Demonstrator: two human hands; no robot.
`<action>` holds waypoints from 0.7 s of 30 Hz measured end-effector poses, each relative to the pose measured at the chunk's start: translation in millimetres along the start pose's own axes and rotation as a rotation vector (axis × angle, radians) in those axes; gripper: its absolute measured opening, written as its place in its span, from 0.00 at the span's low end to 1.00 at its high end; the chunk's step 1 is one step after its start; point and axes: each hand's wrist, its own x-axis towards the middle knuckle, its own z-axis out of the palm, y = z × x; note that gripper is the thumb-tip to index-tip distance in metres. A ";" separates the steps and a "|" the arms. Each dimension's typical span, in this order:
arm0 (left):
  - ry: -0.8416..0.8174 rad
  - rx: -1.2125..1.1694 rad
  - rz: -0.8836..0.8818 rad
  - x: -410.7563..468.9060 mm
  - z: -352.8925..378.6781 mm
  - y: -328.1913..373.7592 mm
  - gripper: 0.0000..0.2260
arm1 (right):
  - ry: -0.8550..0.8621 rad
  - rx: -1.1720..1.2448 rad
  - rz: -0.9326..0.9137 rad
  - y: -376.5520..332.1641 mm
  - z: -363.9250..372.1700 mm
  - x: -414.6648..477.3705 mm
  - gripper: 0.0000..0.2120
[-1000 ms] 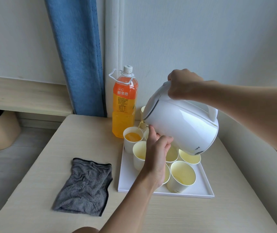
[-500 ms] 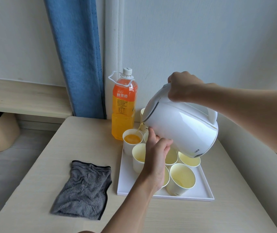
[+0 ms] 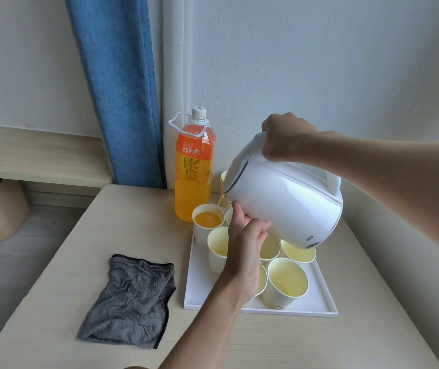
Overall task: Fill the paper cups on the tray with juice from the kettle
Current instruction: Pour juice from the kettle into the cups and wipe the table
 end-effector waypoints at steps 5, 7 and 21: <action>0.000 0.007 0.002 -0.8 0.3 0.1 0.27 | -0.003 -0.003 -0.011 -1.8 -0.5 -0.3 0.05; 0.001 0.008 0.000 -1.1 0.0 0.1 0.27 | -0.002 -0.005 -0.013 -2.3 0.0 -0.4 0.04; -0.005 0.053 0.035 -0.3 7.7 -0.3 0.30 | 0.015 0.035 0.061 20.6 -2.9 2.8 0.11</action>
